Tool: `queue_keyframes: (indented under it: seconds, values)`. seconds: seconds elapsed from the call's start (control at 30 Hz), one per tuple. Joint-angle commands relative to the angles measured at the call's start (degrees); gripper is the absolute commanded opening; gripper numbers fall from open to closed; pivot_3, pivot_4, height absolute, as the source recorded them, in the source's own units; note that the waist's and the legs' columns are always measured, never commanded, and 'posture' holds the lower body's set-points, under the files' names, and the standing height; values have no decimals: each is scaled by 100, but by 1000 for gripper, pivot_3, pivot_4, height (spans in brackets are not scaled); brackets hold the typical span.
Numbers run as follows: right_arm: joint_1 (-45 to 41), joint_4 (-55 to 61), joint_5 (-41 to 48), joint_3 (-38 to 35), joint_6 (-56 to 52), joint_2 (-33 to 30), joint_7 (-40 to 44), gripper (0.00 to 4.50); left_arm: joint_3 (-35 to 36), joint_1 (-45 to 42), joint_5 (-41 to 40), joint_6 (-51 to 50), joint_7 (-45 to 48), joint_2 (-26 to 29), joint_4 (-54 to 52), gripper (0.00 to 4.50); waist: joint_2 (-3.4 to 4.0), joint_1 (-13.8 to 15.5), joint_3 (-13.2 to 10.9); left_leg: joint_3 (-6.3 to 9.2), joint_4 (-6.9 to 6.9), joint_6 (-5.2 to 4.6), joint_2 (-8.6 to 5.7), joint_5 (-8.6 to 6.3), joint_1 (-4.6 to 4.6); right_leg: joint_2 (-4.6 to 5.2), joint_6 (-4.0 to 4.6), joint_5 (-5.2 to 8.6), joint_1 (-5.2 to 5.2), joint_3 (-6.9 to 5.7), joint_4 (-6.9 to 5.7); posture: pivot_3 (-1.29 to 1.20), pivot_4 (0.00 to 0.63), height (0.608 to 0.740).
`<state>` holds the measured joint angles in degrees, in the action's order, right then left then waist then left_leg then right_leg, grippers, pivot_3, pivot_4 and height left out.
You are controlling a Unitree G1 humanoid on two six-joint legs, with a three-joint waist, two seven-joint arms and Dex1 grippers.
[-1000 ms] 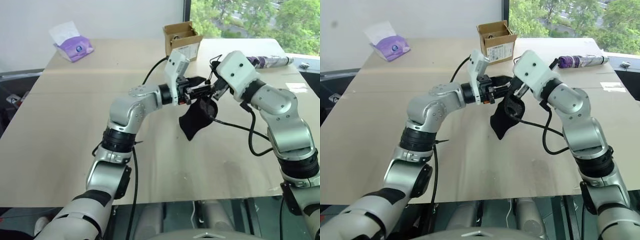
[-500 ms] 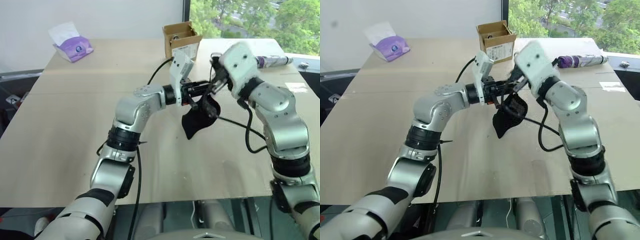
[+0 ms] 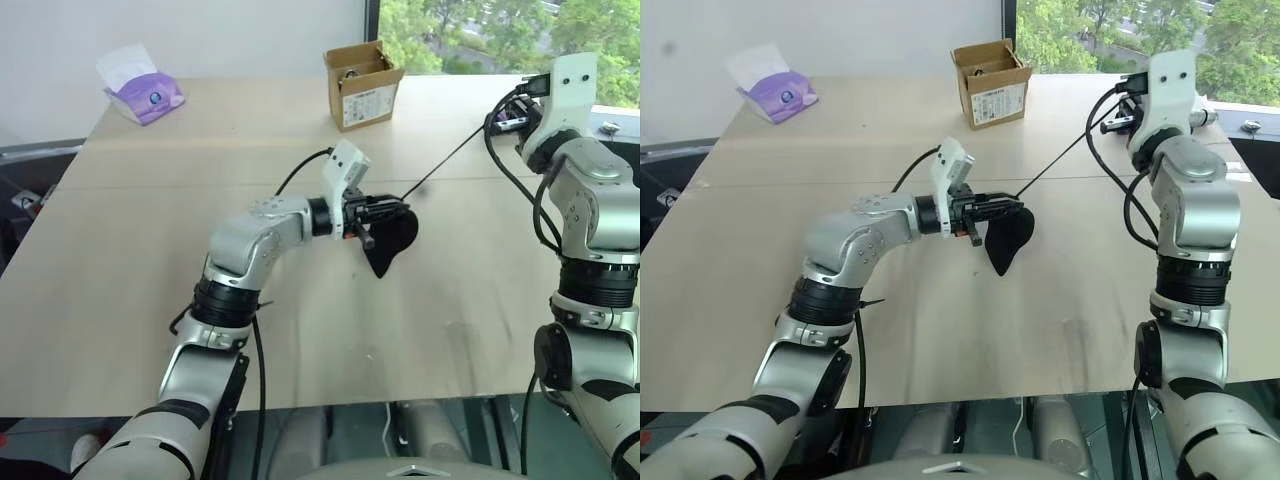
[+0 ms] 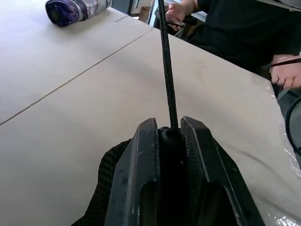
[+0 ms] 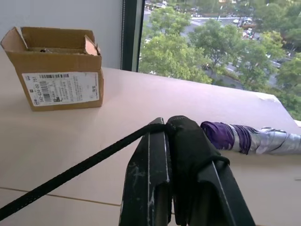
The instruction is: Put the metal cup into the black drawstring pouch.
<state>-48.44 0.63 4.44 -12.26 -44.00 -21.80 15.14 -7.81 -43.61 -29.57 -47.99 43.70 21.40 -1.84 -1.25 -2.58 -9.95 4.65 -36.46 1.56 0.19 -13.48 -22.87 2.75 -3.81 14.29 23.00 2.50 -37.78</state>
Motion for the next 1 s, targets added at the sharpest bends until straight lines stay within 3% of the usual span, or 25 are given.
queue_keyframes:
  seconds: [0.03,0.1,0.23,0.33,0.57,0.67,0.73,0.8,0.9,1.0]
  values:
    - [-172,155,-26,-293,229,-274,-245,0,346,-124,-118,-195,130,363,-156,158,0,7,0,0,0,0,0,0,0,0,0,0,0,0,0,0,150,740]
    - [-235,192,24,-328,188,-321,-277,0,461,-333,-151,-275,256,663,-123,158,0,15,0,1,-3,-1,0,0,-2,0,0,0,0,-2,-1,0,150,740]
    - [-267,358,200,-352,76,-332,-309,0,386,-1369,-130,-618,1090,1978,215,158,-5,0,-7,5,-2,-1,0,0,-17,-4,0,0,17,-4,-6,0,150,740]
    - [22,514,307,-316,59,-241,-381,0,-84,-1696,-68,-711,1493,2286,177,158,10,9,2,-1,9,0,0,0,-15,-2,-1,1,17,-1,6,0,150,740]
    - [1293,702,269,65,349,-49,-371,0,-1316,-906,736,-41,851,952,436,158,9,123,4,4,-17,-11,-4,-6,-48,3,-3,1,25,-10,10,0,150,740]
    - [1855,781,127,317,698,-85,-264,0,-1507,-513,1257,718,472,375,927,158,7,85,4,2,-46,-6,-3,-3,-80,2,-3,0,57,-7,-13,0,150,740]
    - [2244,888,30,453,835,-216,-137,0,-1219,-372,1271,1060,147,-69,1237,158,14,13,8,-2,-54,6,0,4,-77,-1,-2,-1,57,-2,-18,0,150,740]
    - [2598,1035,15,559,920,-442,137,0,-951,-225,1067,1104,175,-265,1189,1172,14,-2,8,-5,-55,-14,1,-7,-71,-4,-3,-2,57,4,-24,0,150,740]
    - [3066,1266,105,528,1044,-644,397,887,-549,61,718,860,212,-291,616,2326,14,-1,8,-3,-59,-15,3,-8,-78,-5,-3,-2,57,2,-18,0,150,740]
    - [3626,1705,330,395,1157,-813,750,2319,99,439,259,584,13,-254,-253,3785,14,15,8,-2,-58,-17,3,-9,-81,-5,-3,-1,58,2,-15,0,150,740]
